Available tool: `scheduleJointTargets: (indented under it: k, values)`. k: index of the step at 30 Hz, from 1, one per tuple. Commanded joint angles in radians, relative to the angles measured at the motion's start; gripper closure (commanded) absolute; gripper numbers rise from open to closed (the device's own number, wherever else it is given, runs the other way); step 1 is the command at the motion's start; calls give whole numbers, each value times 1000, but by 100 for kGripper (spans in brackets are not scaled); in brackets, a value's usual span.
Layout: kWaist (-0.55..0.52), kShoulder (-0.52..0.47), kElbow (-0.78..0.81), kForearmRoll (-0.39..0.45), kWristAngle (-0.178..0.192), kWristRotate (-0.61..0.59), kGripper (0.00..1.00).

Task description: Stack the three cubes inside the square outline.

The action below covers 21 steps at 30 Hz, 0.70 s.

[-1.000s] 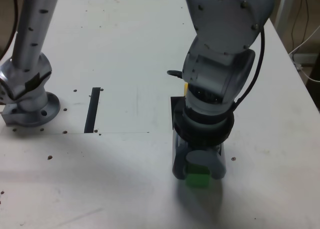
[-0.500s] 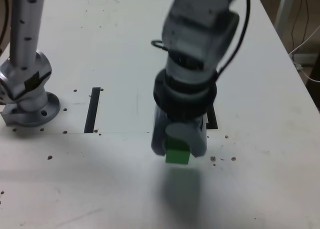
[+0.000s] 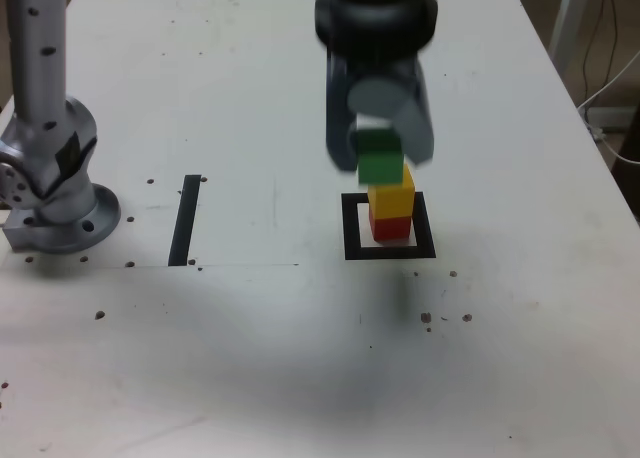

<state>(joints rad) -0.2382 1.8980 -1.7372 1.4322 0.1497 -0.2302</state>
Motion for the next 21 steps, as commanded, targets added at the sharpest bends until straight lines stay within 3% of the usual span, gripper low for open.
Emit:
scheduleJointTargets:
  k: [1, 7, 21]
  values:
    - [37, -7, -2, 5, 6, 20, 94]
    - [117, -3, 23, 4, 7, 60, 94]
    - [138, 59, -4, -13, -2, 64, 94]
